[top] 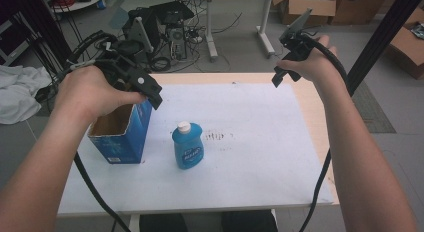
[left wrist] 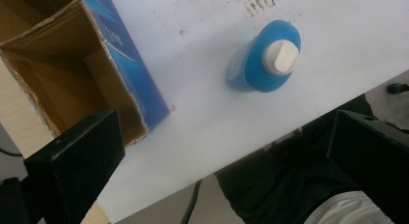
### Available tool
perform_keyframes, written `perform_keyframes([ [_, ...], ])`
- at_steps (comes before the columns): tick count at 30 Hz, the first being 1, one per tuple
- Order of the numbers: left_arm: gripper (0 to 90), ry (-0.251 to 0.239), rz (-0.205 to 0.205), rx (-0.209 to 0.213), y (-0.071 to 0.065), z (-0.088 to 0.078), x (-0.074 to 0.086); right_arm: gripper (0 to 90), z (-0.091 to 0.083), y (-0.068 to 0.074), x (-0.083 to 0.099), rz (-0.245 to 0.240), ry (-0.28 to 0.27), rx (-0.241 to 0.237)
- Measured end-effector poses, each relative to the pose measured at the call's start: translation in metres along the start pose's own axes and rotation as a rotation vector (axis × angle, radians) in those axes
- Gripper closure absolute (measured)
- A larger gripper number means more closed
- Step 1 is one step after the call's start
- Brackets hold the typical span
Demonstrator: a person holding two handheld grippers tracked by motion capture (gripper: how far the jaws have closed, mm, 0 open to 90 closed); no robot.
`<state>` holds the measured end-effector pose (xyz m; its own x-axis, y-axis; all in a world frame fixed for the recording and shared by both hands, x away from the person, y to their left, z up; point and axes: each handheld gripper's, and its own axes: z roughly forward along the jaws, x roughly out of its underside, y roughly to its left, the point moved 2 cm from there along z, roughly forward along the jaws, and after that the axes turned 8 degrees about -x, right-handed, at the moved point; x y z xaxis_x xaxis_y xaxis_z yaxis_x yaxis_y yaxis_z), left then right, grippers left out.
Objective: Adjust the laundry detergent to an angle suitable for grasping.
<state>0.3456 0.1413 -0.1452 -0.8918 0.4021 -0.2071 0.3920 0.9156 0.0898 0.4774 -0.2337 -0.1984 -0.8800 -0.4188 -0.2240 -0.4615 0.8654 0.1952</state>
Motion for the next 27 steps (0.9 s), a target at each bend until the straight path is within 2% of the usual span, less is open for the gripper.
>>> perform_keyframes([
  [10,0.1,0.027,0.013,0.0,-0.0021,0.0029,-0.0005,24.5,-0.0002,-0.0022,0.0006,-0.001,0.001,-0.012],
  [19,0.1,0.025,0.011,0.01,-0.0035,0.0039,-0.0021,24.1,0.0032,-0.0052,-0.0017,0.0,0.013,-0.013],
  [27,0.1,0.035,0.035,-0.006,-0.0051,0.0047,-0.0039,24.0,0.0027,-0.0054,-0.0003,-0.008,0.007,-0.014],
])
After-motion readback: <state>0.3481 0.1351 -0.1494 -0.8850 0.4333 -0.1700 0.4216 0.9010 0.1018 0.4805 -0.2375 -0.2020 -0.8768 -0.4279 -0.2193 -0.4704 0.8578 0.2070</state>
